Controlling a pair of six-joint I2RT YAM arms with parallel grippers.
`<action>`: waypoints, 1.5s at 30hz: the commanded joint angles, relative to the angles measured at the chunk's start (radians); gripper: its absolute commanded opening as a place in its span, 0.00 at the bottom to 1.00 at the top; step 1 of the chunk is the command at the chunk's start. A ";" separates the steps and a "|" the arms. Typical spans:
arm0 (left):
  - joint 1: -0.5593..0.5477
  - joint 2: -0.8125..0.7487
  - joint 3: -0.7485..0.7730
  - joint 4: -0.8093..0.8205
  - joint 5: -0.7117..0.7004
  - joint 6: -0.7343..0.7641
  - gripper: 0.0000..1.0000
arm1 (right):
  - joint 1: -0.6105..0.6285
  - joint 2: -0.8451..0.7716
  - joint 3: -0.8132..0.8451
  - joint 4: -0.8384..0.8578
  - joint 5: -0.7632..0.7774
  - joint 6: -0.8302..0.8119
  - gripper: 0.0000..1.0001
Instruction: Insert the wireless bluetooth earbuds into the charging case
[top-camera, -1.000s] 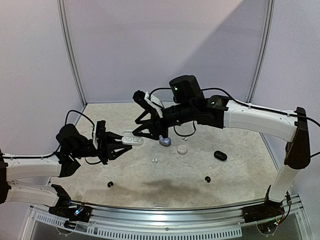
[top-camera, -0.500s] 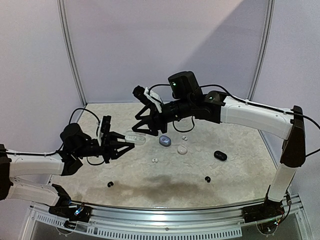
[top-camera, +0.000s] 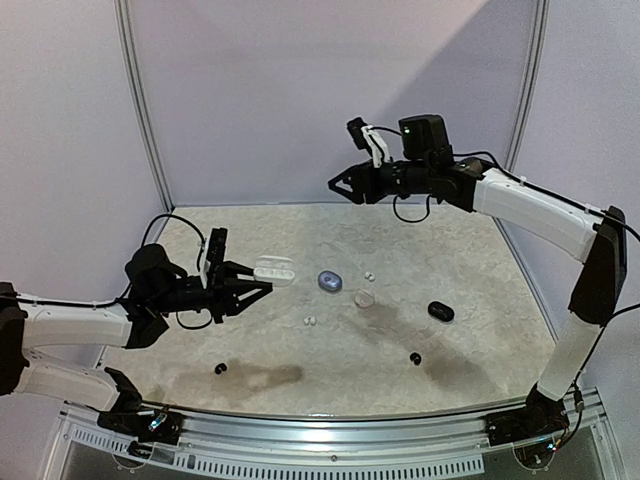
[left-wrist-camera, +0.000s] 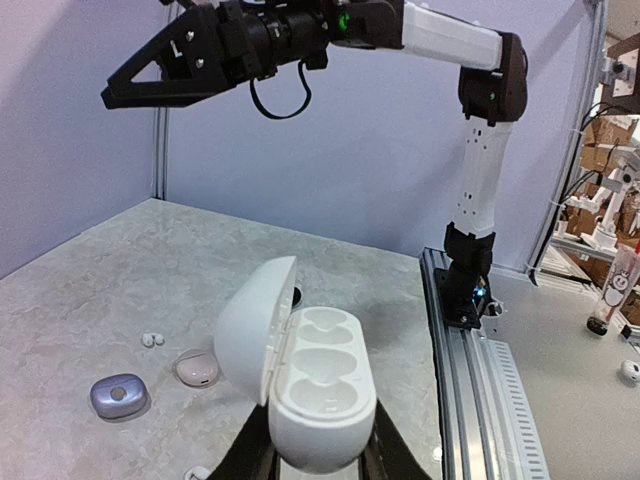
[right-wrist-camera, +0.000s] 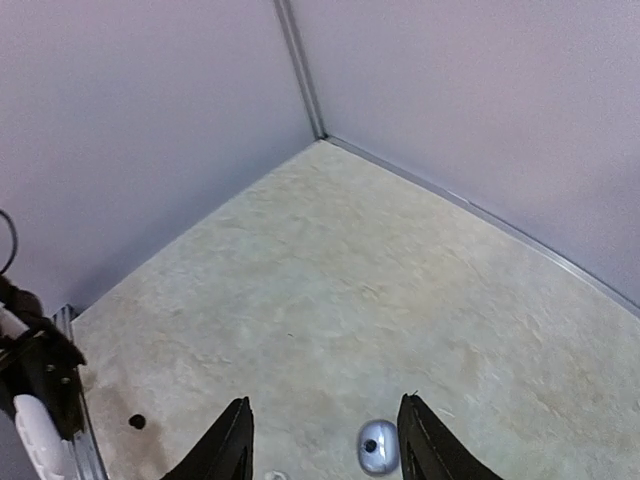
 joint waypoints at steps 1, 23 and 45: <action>0.008 0.019 0.026 0.000 -0.012 -0.005 0.00 | -0.026 0.033 0.002 -0.151 0.077 0.029 0.50; 0.010 0.027 0.016 0.010 -0.034 0.019 0.00 | -0.118 0.516 0.262 -0.564 0.344 -0.238 0.28; 0.010 0.017 0.011 0.005 -0.039 0.040 0.00 | -0.121 0.583 0.237 -0.545 0.214 -0.257 0.33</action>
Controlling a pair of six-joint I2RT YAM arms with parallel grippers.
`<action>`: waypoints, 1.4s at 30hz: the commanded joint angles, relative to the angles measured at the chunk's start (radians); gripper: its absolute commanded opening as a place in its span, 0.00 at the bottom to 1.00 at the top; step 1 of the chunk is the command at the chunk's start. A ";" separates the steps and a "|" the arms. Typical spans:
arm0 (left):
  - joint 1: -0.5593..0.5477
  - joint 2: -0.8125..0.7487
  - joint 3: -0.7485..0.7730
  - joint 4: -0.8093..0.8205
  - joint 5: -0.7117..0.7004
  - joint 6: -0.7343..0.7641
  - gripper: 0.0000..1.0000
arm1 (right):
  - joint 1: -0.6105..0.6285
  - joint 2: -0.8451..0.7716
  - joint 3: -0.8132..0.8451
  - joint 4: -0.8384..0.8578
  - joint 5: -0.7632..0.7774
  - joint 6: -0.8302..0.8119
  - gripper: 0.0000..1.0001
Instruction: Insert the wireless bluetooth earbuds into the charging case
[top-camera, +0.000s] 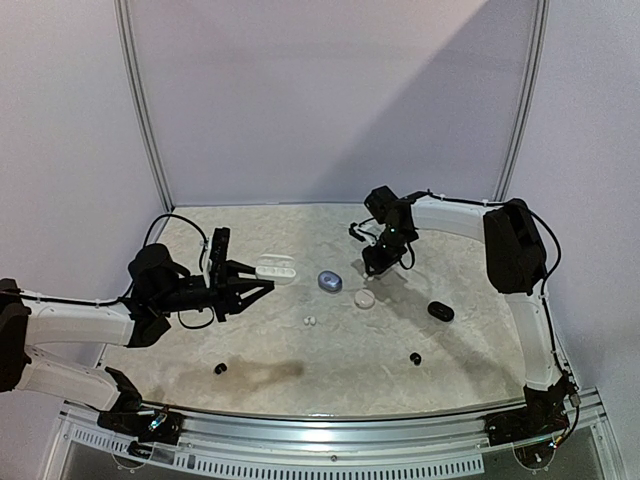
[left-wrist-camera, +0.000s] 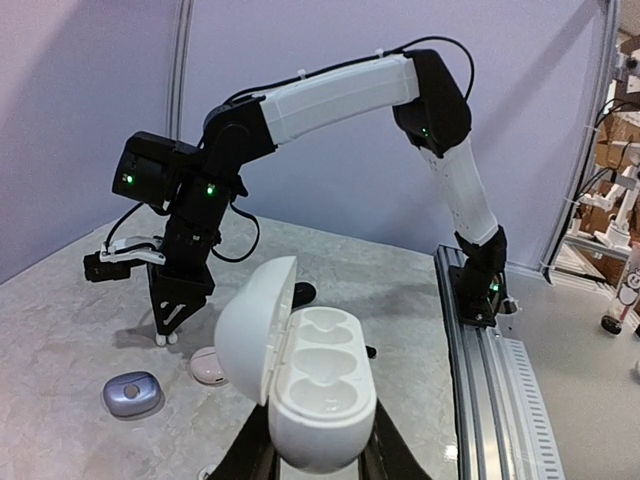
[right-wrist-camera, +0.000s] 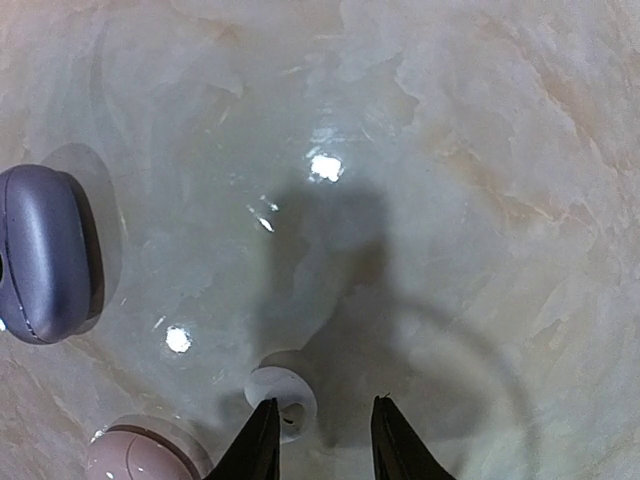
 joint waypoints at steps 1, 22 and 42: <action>0.005 -0.009 0.006 0.002 -0.007 0.018 0.00 | -0.004 0.020 -0.015 0.003 -0.061 -0.006 0.33; 0.005 -0.007 0.008 -0.002 -0.007 0.031 0.00 | -0.004 0.009 -0.030 -0.014 -0.158 0.017 0.07; 0.005 -0.006 -0.005 0.041 0.039 0.069 0.00 | 0.020 -0.205 -0.129 0.111 -0.105 0.041 0.00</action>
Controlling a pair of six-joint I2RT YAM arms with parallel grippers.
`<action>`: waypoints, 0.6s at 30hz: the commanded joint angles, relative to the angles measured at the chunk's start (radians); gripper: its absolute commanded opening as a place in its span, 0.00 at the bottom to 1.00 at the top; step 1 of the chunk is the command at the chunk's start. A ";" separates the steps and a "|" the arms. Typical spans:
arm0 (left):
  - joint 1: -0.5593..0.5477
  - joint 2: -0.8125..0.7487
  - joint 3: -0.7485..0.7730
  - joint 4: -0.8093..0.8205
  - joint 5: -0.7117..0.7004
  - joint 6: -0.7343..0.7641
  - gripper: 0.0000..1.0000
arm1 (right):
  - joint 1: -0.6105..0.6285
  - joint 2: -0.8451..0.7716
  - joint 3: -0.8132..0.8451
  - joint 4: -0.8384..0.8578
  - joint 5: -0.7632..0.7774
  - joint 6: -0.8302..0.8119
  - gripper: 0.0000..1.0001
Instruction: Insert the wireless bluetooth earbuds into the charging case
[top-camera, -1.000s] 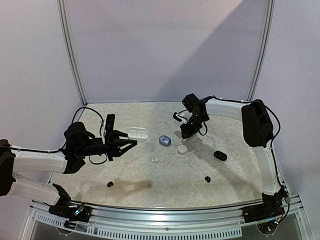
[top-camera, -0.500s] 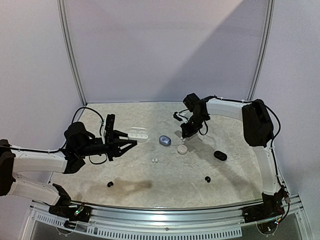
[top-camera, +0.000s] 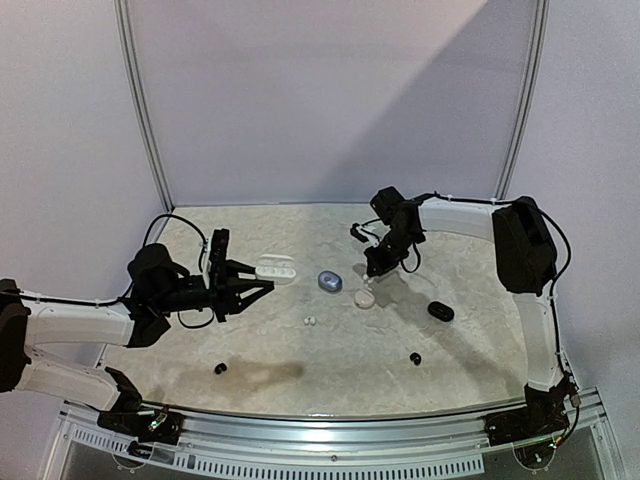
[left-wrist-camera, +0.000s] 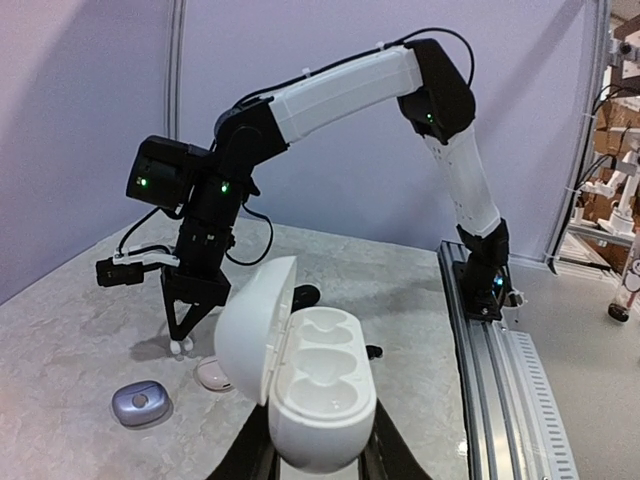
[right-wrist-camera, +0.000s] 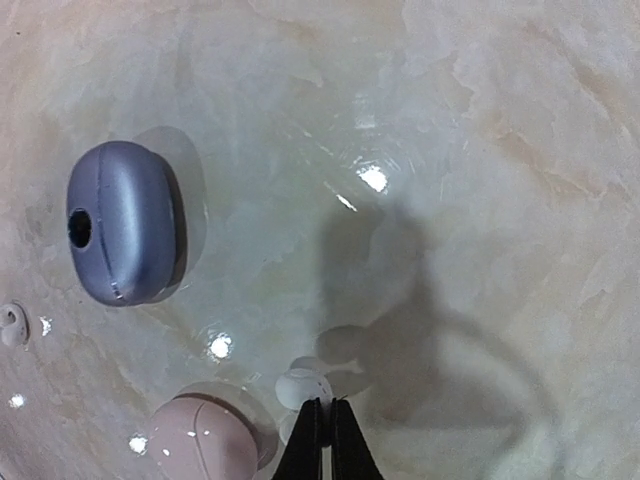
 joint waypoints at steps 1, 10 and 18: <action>0.005 -0.001 -0.004 0.044 0.049 0.032 0.00 | 0.034 -0.155 -0.024 0.053 0.046 -0.013 0.00; -0.002 0.008 0.021 0.056 0.180 0.136 0.00 | 0.232 -0.463 -0.131 0.184 0.148 -0.152 0.00; -0.032 0.013 0.026 0.064 0.190 0.145 0.00 | 0.441 -0.679 -0.240 0.351 0.157 -0.258 0.00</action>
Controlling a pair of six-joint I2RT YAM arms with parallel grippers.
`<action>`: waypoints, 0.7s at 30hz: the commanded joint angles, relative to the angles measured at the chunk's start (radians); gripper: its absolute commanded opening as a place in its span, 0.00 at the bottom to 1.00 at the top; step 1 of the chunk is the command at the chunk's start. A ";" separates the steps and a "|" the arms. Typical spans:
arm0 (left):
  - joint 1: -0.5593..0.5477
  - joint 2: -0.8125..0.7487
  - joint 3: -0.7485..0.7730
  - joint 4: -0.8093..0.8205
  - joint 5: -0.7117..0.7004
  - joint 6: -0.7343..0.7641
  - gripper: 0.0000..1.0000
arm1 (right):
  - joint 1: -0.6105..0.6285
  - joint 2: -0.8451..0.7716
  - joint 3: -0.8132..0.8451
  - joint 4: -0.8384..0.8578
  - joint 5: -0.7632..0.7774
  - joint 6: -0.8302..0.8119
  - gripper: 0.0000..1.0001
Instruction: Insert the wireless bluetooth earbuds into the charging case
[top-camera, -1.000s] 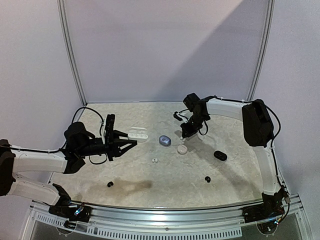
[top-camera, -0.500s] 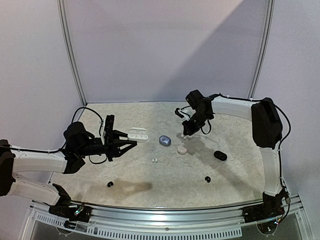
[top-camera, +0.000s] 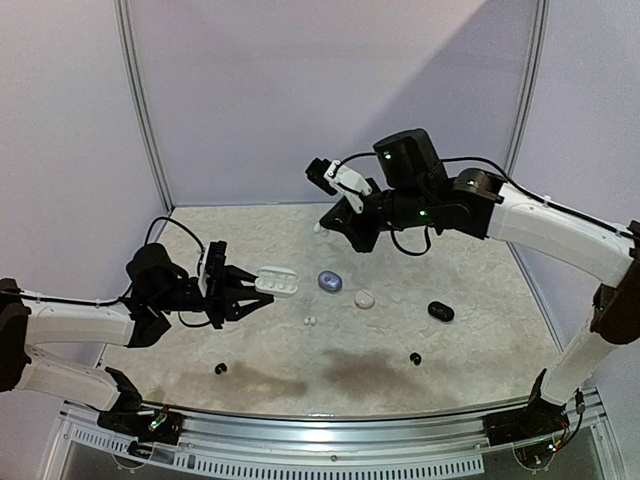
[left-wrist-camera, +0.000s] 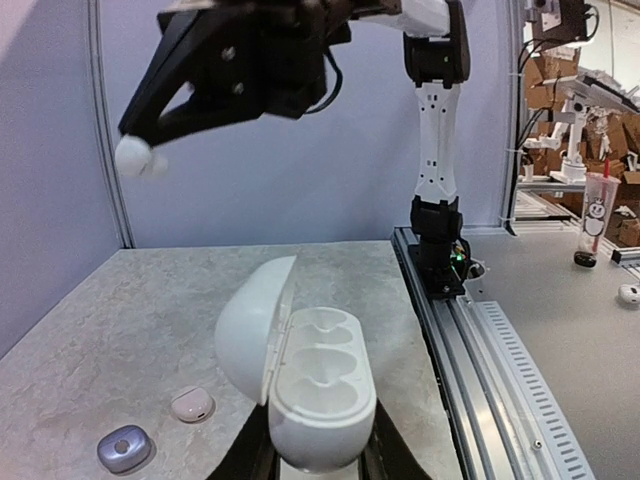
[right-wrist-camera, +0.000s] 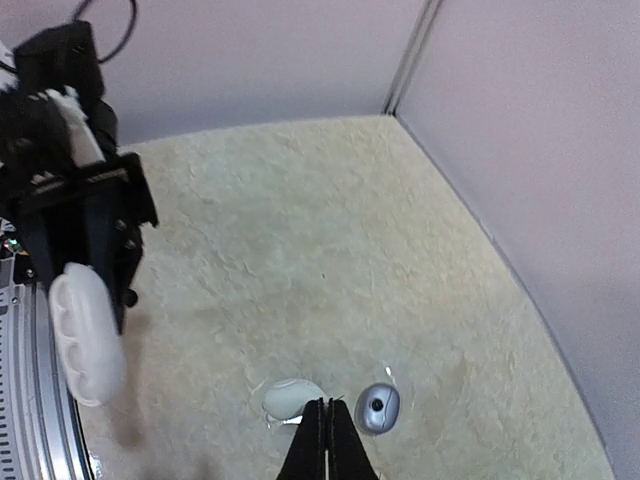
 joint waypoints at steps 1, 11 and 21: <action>-0.022 0.007 0.024 0.023 0.024 0.026 0.00 | 0.092 -0.074 -0.052 0.106 0.021 -0.099 0.00; -0.023 -0.008 0.010 0.031 0.010 0.017 0.00 | 0.239 -0.057 -0.070 0.092 -0.030 -0.203 0.00; -0.026 0.003 0.010 0.046 0.033 0.097 0.00 | 0.267 -0.069 -0.068 0.082 0.001 -0.208 0.00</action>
